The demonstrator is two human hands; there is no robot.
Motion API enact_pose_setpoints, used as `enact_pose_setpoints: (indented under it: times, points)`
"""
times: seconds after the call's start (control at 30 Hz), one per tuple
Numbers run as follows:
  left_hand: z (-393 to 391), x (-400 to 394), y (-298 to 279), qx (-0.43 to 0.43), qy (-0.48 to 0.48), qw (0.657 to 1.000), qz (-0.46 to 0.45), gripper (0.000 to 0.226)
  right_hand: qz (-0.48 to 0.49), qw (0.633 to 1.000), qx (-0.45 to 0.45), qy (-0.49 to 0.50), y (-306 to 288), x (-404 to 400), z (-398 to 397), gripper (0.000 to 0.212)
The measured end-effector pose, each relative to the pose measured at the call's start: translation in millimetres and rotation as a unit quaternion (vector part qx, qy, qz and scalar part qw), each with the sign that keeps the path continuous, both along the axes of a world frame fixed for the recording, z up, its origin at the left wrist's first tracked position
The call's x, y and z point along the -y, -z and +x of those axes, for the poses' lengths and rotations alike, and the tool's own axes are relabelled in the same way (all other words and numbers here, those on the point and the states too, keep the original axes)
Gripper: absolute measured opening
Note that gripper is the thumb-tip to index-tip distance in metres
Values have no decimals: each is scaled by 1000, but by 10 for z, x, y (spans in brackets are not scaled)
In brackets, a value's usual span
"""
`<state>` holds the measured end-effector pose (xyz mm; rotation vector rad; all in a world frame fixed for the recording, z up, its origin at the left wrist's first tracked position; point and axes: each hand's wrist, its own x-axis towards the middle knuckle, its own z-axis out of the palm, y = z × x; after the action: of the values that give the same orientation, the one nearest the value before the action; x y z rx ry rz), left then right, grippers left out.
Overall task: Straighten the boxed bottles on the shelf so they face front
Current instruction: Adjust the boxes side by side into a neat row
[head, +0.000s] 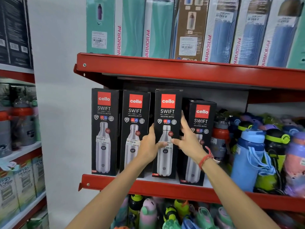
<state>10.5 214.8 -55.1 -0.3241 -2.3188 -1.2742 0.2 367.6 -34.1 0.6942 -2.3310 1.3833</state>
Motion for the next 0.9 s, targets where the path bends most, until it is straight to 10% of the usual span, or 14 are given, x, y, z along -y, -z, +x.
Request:
enact_pose_setpoints:
  times: [0.9]
  points:
    - [186, 265, 101, -99, -86, 991, -36, 51, 1, 952, -174, 251, 80, 546, 223, 80]
